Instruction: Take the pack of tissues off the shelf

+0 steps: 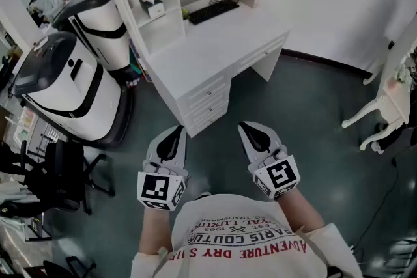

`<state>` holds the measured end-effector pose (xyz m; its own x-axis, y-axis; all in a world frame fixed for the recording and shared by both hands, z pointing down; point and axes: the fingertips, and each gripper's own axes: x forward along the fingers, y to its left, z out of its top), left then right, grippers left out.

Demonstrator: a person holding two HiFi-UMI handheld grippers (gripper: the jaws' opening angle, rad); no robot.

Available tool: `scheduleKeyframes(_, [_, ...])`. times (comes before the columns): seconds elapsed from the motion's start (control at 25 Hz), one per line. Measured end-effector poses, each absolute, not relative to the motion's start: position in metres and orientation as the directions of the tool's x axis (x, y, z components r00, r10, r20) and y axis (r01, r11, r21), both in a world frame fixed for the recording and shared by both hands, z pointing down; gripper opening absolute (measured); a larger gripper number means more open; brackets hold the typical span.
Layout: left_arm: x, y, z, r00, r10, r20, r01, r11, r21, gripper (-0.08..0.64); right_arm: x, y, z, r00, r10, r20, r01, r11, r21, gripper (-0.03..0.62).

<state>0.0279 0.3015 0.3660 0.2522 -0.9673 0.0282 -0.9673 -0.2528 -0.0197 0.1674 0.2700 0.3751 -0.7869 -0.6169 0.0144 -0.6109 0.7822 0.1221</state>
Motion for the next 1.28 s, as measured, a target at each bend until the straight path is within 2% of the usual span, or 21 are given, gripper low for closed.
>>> scheduleKeyframes(0.56, [0.045, 0.29, 0.374, 0.27, -0.962, 0.046, -0.963, -0.271, -0.009, 0.006, 0.186, 0.256, 0.382, -0.764, -0.645, 0.019, -0.641, 0.763, 0.085, 0.0])
scheduleKeyframes(0.68, [0.05, 0.282, 0.373, 0.257, -0.966, 0.013, -0.966, -0.256, 0.018, 0.011, 0.197, 0.249, 0.386, -0.744, -0.667, 0.023, -0.665, 0.744, 0.069, 0.0])
scheduleKeyframes(0.72, [0.051, 0.279, 0.371, 0.247, -0.969, -0.005, -0.969, -0.247, 0.025, 0.134, 0.201, 0.245, 0.388, -0.738, -0.674, 0.026, -0.672, 0.738, 0.058, 0.0])
scheduleKeyframes(0.76, [0.051, 0.274, 0.369, 0.236, -0.972, -0.019, -0.971, -0.236, 0.025, 0.358, 0.205, 0.242, 0.391, -0.732, -0.681, 0.034, -0.679, 0.733, 0.044, 0.0])
scheduleKeyframes(0.8, [0.049, 0.27, 0.368, 0.218, -0.976, -0.025, -0.976, -0.218, 0.017, 0.452, 0.208, 0.238, 0.395, -0.726, -0.686, 0.044, -0.685, 0.728, 0.03, 0.0])
scheduleKeyframes(0.92, [0.038, 0.252, 0.374, 0.162, -0.987, -0.019, -0.987, -0.162, -0.002, 0.495, 0.211, 0.224, 0.405, -0.717, -0.694, 0.065, -0.695, 0.719, 0.01, 0.0])
scheduleKeyframes(1.28, [0.002, 0.159, 0.399, 0.139, -0.99, 0.017, -0.989, -0.138, 0.043, 0.499, 0.184, 0.138, 0.428, -0.713, -0.693, 0.1, -0.695, 0.718, 0.02, 0.0])
